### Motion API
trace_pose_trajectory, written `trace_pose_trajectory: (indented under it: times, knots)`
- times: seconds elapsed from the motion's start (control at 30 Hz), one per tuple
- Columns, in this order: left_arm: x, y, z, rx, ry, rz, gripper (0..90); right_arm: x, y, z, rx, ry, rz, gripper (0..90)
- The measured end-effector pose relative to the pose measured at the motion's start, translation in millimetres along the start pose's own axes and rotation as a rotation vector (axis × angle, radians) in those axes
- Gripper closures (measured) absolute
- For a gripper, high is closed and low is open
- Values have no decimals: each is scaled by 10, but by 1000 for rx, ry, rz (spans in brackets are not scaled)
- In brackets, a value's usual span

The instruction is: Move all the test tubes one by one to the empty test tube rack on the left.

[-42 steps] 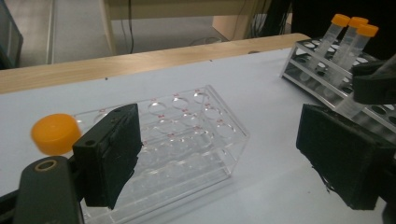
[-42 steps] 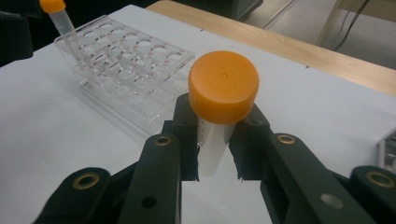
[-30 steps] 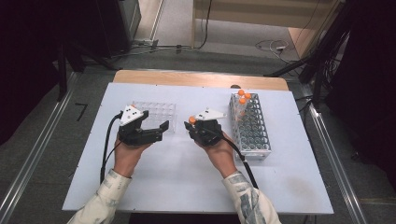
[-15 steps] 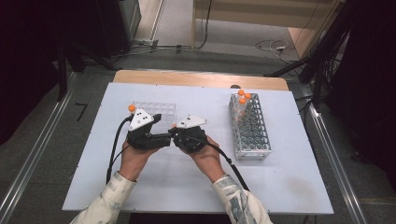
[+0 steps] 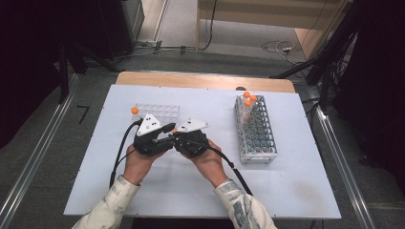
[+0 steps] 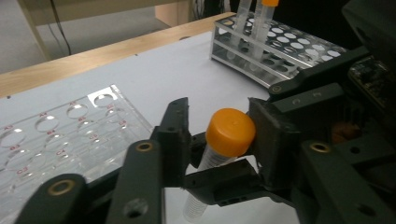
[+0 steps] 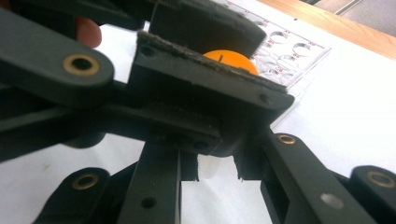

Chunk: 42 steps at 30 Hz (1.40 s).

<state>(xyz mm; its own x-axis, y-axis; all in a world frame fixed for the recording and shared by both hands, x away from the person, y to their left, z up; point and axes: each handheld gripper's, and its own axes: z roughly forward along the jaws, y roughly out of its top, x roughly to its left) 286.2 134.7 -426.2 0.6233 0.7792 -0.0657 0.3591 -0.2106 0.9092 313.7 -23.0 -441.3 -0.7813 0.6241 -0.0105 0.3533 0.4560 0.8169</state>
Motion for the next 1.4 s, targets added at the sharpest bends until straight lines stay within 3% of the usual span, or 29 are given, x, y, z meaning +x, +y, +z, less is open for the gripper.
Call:
trace_pose_trajectory:
  times: [0.03,0.27,0.43,0.77,1.03,1.4]
  knots:
    - [-10,0,1,3,2,3,686,1,-1,2,1,0,2,717]
    - [18,3,7,8,-19,-35,689,-2,-3,9,3,2,2,717]
    - [-10,4,5,1,3,-6,695,-5,-1,4,1,3,8,716]
    - [-13,18,-3,-5,1,-10,702,-14,6,-12,-4,9,11,707]
    - [5,44,-27,-14,-4,-19,703,-36,23,-52,-19,43,36,484]
    - [163,115,-165,-67,25,-61,703,-81,-42,-138,-11,17,27,329]
